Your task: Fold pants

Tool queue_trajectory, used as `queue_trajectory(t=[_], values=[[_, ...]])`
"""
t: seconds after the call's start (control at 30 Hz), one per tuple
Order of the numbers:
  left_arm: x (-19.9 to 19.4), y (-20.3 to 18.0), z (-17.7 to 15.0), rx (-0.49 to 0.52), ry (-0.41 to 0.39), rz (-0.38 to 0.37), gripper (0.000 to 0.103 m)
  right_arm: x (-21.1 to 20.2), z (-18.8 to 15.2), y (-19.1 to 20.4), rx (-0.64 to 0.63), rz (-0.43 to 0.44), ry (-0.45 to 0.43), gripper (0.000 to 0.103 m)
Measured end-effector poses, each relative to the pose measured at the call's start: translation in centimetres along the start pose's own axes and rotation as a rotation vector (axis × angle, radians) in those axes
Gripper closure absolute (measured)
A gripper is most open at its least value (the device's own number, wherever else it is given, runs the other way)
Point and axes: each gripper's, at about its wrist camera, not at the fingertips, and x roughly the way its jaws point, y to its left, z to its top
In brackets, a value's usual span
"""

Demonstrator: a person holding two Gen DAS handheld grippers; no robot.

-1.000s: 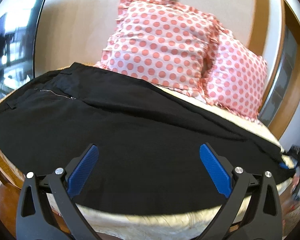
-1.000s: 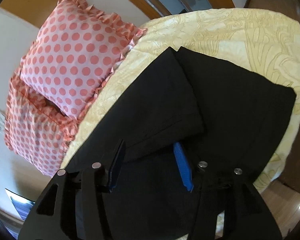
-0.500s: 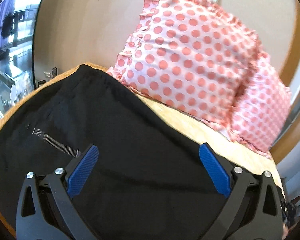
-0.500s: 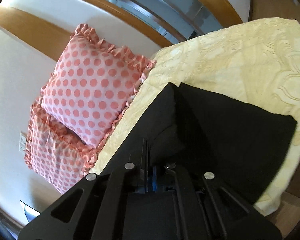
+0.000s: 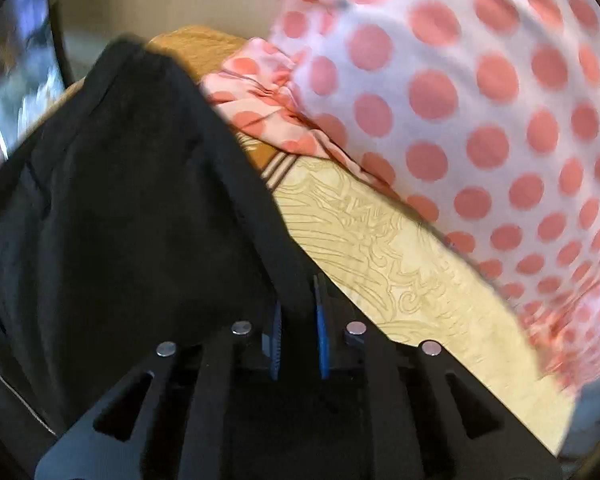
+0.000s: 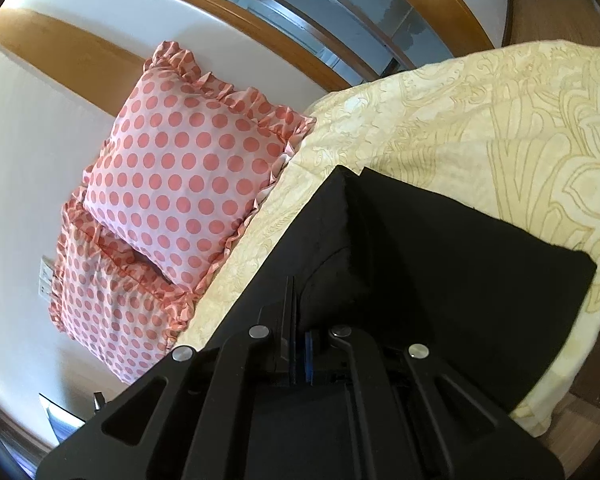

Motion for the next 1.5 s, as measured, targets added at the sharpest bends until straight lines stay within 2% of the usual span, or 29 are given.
queue_trajectory(t=[0.07,0.13,0.17,0.23,0.27,0.33,0.43,0.5,0.6,0.73,0.87,0.93,1.0,1.07,1.2,1.33,1.43,1.5], values=[[-2.3,0.5,-0.9,0.027,-0.062,-0.002,0.091,-0.1,0.2,0.3,-0.01,-0.001,-0.005,0.1],[-6.6,2.0,-2.9,0.03,-0.14,-0.056,0.091,-0.6,0.6,0.6,-0.031,-0.002,-0.028,0.1],[-9.7,3.5,-4.7,0.024,-0.187,-0.105,0.091,-0.9,0.8,0.8,-0.041,-0.002,-0.04,0.1],[-14.4,6.2,-8.3,0.027,-0.258,-0.152,0.09,-1.7,1.1,0.8,-0.054,-0.003,-0.066,0.1],[-16.0,7.2,-9.8,0.025,-0.28,-0.162,0.088,-2.0,1.3,0.7,-0.054,-0.009,-0.076,0.1],[-19.5,11.1,-15.0,-0.007,-0.31,-0.173,0.086,-2.6,1.5,0.0,-0.048,-0.025,-0.091,0.1],[-20.6,16.0,-21.0,-0.065,-0.295,-0.145,0.085,-3.0,1.6,-0.7,-0.042,-0.051,-0.094,0.1],[-20.4,17.2,-24.1,-0.075,-0.3,-0.084,0.086,-3.0,1.4,-1.0,-0.043,-0.068,-0.091,0.1],[-19.3,18.4,-26.8,-0.116,-0.278,-0.072,0.086,-2.9,1.2,-1.3,-0.037,-0.081,-0.082,0.1],[-19.6,18.8,-27.6,-0.114,-0.312,-0.059,0.084,-2.9,1.0,-1.8,-0.022,-0.092,-0.072,0.1],[-19.8,19.0,-27.3,-0.117,-0.317,-0.076,0.071,-2.5,1.0,-2.1,-0.013,-0.106,-0.054,0.1],[-19.6,19.1,-27.0,-0.119,-0.305,-0.081,0.071,-3.0,1.3,-2.2,0.009,-0.082,-0.063,0.1],[-19.4,19.1,-26.7,-0.125,-0.291,-0.092,0.071,-4.6,1.5,-1.5,-0.006,-0.061,-0.123,0.1],[-19.5,19.4,-26.8,-0.135,-0.289,-0.106,0.071,-5.8,1.0,-0.9,-0.043,-0.104,-0.161,0.1],[-19.5,20.1,-26.9,-0.152,-0.292,-0.108,0.071,-5.2,0.1,-2.8,-0.007,-0.168,-0.111,0.1],[-19.5,20.1,-26.6,-0.152,-0.291,-0.105,0.071,-4.8,-0.2,-3.7,0.021,-0.172,-0.098,0.1],[-19.6,20.2,-26.9,-0.156,-0.302,-0.093,0.085,-4.9,-0.2,-3.5,0.015,-0.173,-0.106,0.1],[-19.5,20.6,-27.3,-0.171,-0.305,-0.109,0.09,-5.0,-0.2,-3.3,0.008,-0.175,-0.112,0.1]])
